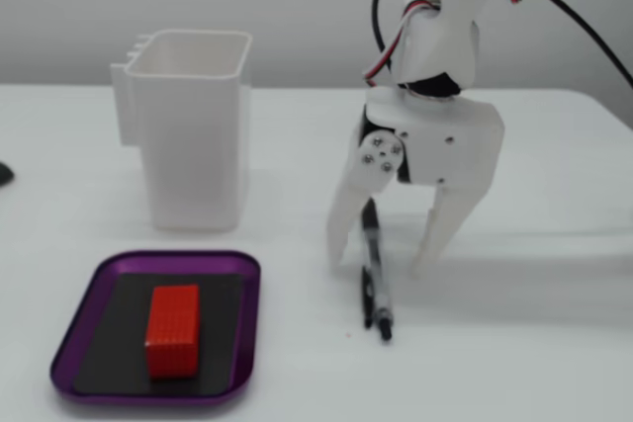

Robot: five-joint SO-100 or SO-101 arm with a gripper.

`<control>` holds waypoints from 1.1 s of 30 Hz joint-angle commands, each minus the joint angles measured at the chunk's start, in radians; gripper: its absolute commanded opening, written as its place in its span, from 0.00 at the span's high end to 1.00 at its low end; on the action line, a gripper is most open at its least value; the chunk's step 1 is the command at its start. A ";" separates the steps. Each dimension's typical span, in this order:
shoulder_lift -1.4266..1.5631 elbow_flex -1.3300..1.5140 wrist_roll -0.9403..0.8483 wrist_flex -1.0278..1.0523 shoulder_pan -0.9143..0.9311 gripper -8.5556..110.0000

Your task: Pick up the pen and put it in the pen holder.

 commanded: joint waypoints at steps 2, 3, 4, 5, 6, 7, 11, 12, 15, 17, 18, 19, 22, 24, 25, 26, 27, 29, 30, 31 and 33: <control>-0.005 -0.014 -0.008 -0.009 0.003 0.87; -0.005 -0.014 -0.008 -0.009 0.003 0.89; -0.005 -0.014 -0.008 -0.009 0.003 0.91; -0.005 -0.014 -0.008 -0.009 0.003 0.92; -0.005 -0.014 -0.008 -0.009 0.002 0.93; -0.005 -0.014 -0.008 -0.008 0.002 0.93; 0.009 -0.012 -0.008 0.006 -0.002 0.93; 0.014 -0.012 -0.008 0.012 -0.005 0.93; 0.061 -0.029 -0.006 0.101 0.003 0.93; 0.135 -0.035 -0.002 0.135 0.008 0.93; 0.187 -0.044 0.006 0.144 0.009 0.93; 0.242 -0.054 0.014 0.150 0.009 0.93; 0.417 -0.086 0.031 0.176 0.009 0.93; 0.529 -0.121 0.098 0.173 0.011 0.93; 0.574 -0.138 0.141 0.164 0.011 0.93; 0.620 -0.158 0.179 0.161 0.014 0.93; 0.661 -0.189 0.216 0.158 0.018 0.93; 0.699 -0.241 0.279 0.117 0.049 0.93; 0.699 -0.272 0.307 0.091 0.063 0.93; 0.699 -0.293 0.336 0.060 0.069 0.93; 0.687 -0.333 0.377 -0.028 0.069 0.93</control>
